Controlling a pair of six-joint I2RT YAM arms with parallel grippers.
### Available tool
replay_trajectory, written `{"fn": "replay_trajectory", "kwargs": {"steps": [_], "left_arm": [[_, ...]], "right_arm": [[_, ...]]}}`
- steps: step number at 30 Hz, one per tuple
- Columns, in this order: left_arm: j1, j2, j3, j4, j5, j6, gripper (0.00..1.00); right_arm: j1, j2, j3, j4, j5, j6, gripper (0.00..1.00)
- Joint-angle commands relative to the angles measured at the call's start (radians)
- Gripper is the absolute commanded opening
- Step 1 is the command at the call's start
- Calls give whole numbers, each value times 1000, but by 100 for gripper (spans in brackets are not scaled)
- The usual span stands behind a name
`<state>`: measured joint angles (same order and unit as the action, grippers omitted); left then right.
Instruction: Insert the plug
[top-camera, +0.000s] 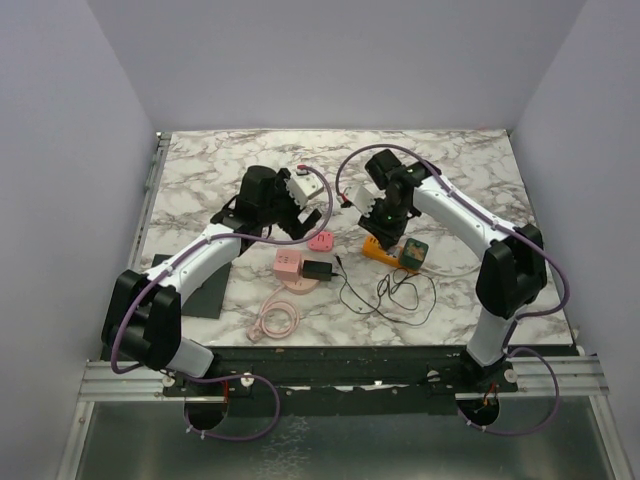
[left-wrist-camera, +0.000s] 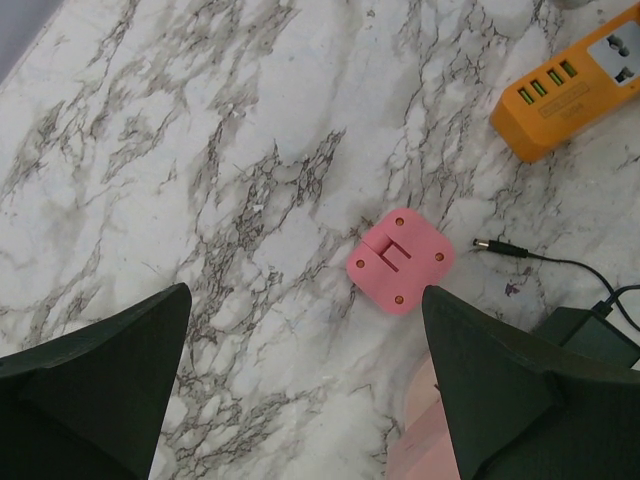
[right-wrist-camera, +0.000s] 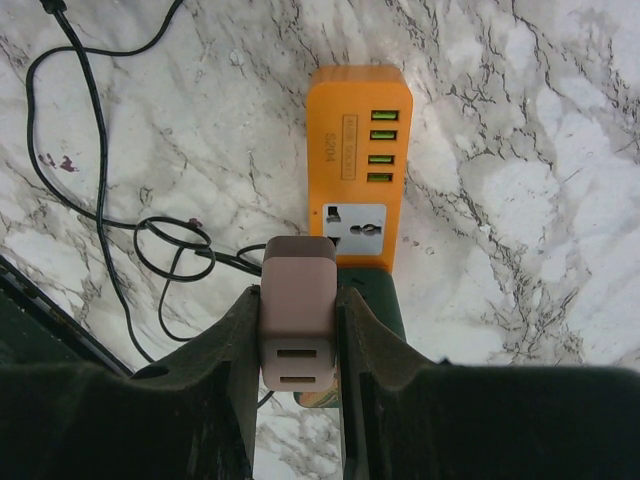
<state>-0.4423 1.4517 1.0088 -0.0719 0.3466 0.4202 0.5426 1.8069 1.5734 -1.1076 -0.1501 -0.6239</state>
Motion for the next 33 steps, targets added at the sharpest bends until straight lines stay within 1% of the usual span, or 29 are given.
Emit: {"fn": "replay_trajectory", "kwargs": {"steps": [1,7,15,33], "left_arm": [[7,-11,-34,-29,9,45,99],[7,-9,-40,-28,39,56,99],[8,-7,-45,-28,43,61,99],[8,-16,-50,-28,54,66,99]], "right_arm": [[14,28,14,-28,56,-13,1],[16,42,-8,-8,72,-18,1],[17,57,-42,24,104,-28,1],[32,91,-45,35,132,-27,1]]}}
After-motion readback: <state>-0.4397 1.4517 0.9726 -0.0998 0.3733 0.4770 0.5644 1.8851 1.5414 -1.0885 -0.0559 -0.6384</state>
